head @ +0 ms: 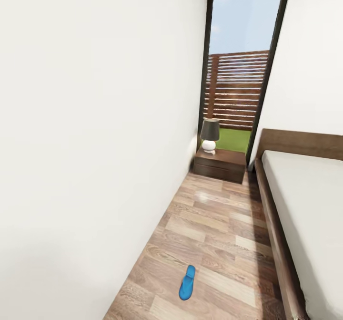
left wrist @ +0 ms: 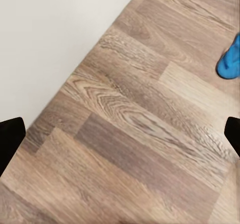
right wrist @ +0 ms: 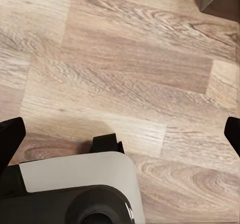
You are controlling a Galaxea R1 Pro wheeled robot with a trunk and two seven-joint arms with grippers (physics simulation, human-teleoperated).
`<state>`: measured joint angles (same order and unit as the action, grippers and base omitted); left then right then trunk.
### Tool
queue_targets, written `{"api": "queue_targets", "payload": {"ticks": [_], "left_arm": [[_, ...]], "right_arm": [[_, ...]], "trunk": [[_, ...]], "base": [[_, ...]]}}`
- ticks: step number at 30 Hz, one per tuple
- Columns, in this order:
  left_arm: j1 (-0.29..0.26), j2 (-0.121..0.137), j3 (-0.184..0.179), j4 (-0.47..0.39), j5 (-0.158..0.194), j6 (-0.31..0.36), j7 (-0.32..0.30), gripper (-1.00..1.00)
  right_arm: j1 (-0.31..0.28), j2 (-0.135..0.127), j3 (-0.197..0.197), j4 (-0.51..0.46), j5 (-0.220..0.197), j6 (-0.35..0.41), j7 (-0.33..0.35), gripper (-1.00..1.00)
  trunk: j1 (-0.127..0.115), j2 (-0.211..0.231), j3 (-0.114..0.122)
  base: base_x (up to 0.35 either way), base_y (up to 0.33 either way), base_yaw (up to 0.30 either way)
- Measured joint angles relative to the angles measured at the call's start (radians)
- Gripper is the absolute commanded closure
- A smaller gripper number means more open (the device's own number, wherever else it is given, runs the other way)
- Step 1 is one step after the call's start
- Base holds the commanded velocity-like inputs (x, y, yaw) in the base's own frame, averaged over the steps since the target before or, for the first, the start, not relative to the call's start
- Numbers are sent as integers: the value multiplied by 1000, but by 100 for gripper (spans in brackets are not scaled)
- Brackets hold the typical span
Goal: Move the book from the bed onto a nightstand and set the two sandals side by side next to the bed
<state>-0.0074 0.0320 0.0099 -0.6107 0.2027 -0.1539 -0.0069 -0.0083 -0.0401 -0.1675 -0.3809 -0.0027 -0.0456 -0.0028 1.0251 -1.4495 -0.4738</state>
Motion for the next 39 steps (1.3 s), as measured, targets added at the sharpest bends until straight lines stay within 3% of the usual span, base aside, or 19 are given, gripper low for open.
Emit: {"api": "queue_targets", "payload": {"ticks": [7,39], "left_arm": [[0,0,0,0,0,0,0,-100],[0,0,0,0,0,0,0,-100]], "right_arm": [[0,1,1,0,6,0,0,-100],[0,1,1,1,8,0,0,-100]], "trunk": [[0,0,0],[0,0,0]], "base": [[29,39,-182],[104,85,-3]]}}
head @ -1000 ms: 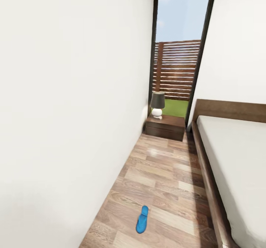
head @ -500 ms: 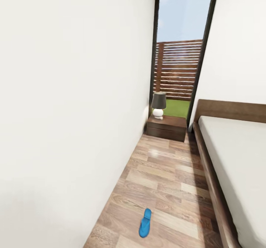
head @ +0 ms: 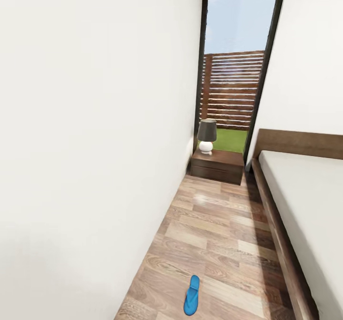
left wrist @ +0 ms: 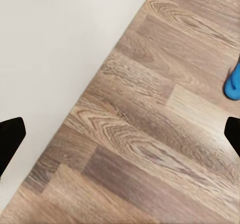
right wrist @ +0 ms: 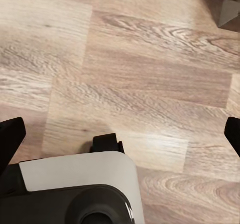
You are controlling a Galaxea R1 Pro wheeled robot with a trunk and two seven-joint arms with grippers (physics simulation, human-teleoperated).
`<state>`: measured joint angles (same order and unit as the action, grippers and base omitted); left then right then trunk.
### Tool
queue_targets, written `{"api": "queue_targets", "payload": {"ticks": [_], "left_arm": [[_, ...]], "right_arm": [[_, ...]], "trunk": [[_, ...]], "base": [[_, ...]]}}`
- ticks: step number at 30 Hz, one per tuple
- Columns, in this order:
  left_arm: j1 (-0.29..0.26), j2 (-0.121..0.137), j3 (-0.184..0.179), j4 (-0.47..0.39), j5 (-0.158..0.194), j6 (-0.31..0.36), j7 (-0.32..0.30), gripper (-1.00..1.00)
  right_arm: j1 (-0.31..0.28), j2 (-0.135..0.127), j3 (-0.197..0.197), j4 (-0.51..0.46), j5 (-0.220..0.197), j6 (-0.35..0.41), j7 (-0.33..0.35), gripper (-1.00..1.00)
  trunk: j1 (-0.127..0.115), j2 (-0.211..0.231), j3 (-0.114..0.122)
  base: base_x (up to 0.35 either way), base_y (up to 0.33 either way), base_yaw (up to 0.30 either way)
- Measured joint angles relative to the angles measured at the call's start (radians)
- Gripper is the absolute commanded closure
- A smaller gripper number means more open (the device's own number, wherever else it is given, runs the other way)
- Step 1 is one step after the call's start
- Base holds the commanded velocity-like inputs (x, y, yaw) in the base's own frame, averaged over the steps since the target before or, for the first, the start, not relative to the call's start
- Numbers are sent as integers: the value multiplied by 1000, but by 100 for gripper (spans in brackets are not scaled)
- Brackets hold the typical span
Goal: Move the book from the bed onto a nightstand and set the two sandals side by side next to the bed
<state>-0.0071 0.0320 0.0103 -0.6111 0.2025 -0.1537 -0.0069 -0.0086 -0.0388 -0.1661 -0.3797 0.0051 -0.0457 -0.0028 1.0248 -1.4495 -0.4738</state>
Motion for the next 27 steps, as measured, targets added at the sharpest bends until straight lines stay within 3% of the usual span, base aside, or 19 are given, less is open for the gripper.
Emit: {"api": "queue_targets", "payload": {"ticks": [6,16,27], "left_arm": [[0,0,0,0,0,0,0,-100],[0,0,0,0,0,0,0,-100],[0,0,0,0,0,0,0,-100]], "right_arm": [[0,0,-1,0,-1,0,0,-100],[0,-1,-1,-1,-1,0,0,-100],[0,-1,-2,-1,-2,0,0,-100]], "trunk": [[0,0,0],[0,0,0],[0,0,0]], "base": [[175,96,0],[18,9,-6],[0,0,-172]]}}
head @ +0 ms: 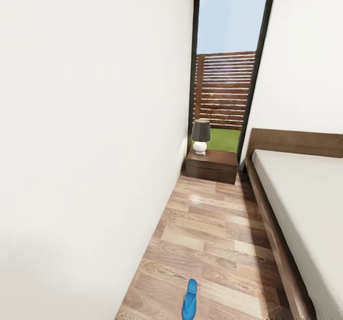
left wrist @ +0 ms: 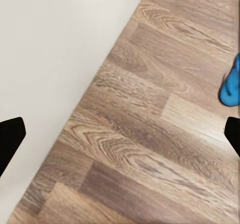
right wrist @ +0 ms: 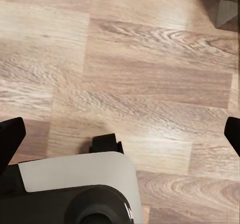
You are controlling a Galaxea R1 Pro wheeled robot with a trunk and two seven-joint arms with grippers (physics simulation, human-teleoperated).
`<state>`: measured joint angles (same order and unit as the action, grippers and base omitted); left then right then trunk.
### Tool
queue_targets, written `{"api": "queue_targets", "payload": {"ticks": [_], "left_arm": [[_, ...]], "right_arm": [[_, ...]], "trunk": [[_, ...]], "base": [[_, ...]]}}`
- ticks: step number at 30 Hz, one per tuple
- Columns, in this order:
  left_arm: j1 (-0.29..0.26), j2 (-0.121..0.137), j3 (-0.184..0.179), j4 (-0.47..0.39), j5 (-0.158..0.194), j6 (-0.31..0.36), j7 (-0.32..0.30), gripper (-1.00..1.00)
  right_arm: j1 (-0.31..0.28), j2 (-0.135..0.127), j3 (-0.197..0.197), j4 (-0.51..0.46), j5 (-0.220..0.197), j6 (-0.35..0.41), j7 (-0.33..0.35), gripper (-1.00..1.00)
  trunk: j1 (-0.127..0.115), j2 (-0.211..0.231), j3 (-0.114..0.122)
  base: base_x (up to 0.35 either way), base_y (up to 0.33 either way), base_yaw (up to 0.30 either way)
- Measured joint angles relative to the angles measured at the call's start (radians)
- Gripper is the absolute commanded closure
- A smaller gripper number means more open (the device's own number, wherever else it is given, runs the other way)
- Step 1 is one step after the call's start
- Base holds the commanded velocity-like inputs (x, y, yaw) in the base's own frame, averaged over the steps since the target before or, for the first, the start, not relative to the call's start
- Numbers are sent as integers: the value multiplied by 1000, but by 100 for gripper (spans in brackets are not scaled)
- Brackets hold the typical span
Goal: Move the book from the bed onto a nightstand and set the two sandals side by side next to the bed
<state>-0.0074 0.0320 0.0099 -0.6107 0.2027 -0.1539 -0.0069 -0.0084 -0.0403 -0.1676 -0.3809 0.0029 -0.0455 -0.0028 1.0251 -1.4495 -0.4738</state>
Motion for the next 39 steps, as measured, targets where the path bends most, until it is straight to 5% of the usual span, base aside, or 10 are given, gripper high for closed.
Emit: {"api": "queue_targets", "payload": {"ticks": [26,39], "left_arm": [[0,0,0,0,0,0,0,-100],[0,0,0,0,0,0,0,-100]], "right_arm": [[0,0,0,0,1,0,0,-100],[0,0,0,0,-4,0,0,-100]], "trunk": [[0,0,0],[0,0,0]], "base": [[93,33,-68],[1,0,-225]]}}
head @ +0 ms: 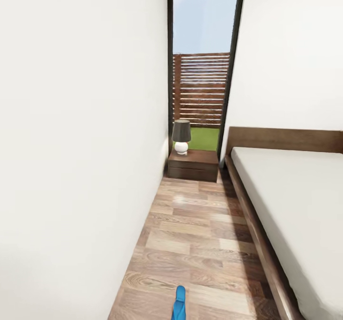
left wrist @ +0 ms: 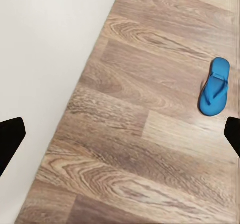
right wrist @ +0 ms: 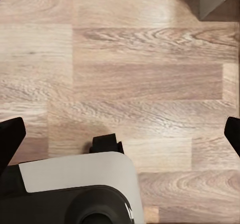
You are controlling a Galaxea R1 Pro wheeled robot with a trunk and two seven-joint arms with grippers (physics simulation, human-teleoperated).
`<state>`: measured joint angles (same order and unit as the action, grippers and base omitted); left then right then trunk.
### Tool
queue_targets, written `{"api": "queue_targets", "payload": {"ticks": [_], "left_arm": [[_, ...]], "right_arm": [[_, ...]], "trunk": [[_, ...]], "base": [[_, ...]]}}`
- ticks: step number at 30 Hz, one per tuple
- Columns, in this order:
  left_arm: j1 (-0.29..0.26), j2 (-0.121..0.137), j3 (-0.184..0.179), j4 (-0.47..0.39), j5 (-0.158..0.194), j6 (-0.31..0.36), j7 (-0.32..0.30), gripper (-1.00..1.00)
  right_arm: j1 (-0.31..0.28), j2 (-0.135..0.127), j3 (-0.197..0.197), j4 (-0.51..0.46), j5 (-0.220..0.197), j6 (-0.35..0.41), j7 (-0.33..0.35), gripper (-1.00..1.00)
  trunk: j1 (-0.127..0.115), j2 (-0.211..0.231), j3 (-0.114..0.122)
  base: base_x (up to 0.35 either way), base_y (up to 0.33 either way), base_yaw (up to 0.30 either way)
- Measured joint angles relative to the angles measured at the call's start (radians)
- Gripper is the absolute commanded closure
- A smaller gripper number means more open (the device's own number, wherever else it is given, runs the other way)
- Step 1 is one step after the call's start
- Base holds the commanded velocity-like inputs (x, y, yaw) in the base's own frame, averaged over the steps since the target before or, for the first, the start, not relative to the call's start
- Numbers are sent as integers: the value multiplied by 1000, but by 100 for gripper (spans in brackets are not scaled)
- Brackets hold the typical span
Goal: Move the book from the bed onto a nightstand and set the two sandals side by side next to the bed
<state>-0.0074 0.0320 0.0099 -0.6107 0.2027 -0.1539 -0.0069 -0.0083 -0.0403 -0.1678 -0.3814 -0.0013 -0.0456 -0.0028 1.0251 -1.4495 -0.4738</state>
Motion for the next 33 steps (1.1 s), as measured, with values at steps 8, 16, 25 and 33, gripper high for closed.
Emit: {"api": "queue_targets", "payload": {"ticks": [8,16,25,33], "left_arm": [[0,0,0,0,0,0,0,-100],[0,0,0,0,0,0,0,-100],[0,0,0,0,0,0,0,-100],[0,0,0,0,0,0,0,-100]], "right_arm": [[0,0,0,0,0,0,0,-100],[0,1,0,0,2,0,0,-100],[0,1,1,1,1,0,0,-100],[0,2,0,1,-1,0,0,-100]], "trunk": [[0,0,0],[0,0,0],[0,0,0],[0,0,0]], "base": [[0,0,-255],[0,0,-234],[0,0,-34],[0,0,-1]]}}
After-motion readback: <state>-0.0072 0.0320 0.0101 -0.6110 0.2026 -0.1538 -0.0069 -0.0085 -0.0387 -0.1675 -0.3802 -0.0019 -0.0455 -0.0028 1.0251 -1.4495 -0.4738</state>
